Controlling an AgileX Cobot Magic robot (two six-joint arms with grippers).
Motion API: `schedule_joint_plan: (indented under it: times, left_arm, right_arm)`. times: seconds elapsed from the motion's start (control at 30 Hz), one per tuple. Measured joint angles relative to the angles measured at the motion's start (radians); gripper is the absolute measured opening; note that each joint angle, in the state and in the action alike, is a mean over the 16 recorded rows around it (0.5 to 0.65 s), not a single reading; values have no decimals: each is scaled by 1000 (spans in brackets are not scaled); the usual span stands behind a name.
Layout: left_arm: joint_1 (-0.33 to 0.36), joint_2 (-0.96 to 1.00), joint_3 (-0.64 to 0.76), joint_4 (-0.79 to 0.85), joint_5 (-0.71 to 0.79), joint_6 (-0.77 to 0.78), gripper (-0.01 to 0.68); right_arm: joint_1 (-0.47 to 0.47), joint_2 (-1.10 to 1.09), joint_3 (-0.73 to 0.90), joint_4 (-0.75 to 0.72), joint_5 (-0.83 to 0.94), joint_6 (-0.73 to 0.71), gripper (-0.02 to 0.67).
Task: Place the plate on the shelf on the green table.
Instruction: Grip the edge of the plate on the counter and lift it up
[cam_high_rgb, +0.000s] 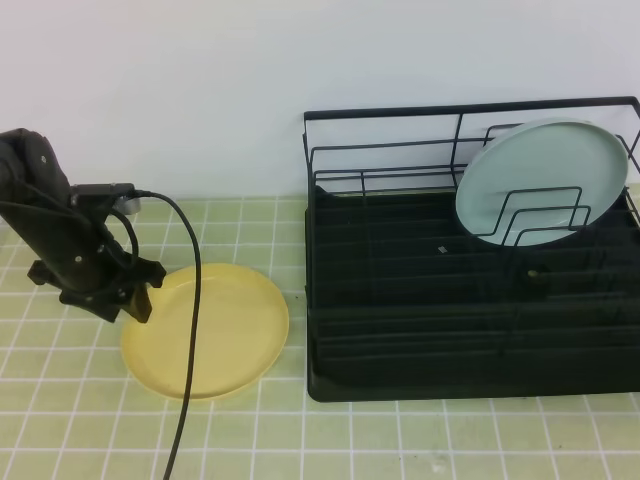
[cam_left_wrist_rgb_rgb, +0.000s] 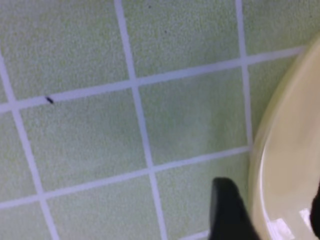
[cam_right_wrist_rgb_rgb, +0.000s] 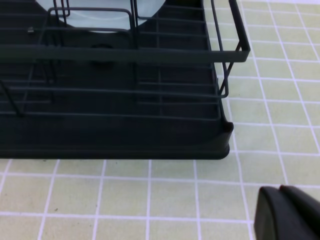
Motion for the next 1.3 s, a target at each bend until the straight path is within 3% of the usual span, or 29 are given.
schedule_joint_plan:
  times: [0.3,0.87,1.03,1.3]
  left_arm:
    - [0,0,0,-10,21,-15,371]
    - [-1,25,0,-26,39,-60,325]
    - [-1,36,0,-31,42,-65,265]
    - [-2,38,0,-42,66,-20,108]
  right_arm:
    - [0,0,0,3,0,0,-1]
    - [0,0,0,3,-11,0,-1]
    - [0,0,0,2,-14,0,-1]
    - [0,0,0,21,-35,0,-1]
